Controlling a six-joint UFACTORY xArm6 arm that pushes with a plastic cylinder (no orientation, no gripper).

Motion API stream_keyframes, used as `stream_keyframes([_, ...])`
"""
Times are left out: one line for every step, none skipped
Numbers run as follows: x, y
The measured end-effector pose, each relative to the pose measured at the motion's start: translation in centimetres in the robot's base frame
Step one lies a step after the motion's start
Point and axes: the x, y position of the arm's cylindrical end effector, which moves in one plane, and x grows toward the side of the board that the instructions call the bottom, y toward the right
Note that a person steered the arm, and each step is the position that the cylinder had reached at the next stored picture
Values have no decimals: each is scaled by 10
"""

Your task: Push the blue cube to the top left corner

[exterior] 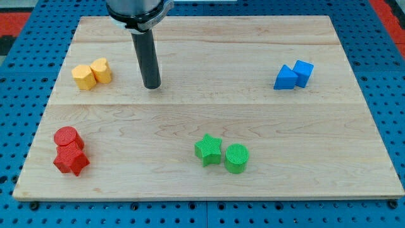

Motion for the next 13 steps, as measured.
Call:
stream_keyframes([0,1])
stream_keyframes([0,3])
stream_keyframes([0,57])
stream_keyframes([0,95])
stream_keyframes([40,158])
stream_keyframes([24,257])
stream_keyframes([-20,302])
stream_keyframes([-66,297])
stream_keyframes([-100,299])
stream_keyframes([-139,294])
stream_keyframes([-101,346])
stream_keyframes([-147,396])
stream_keyframes([-176,369])
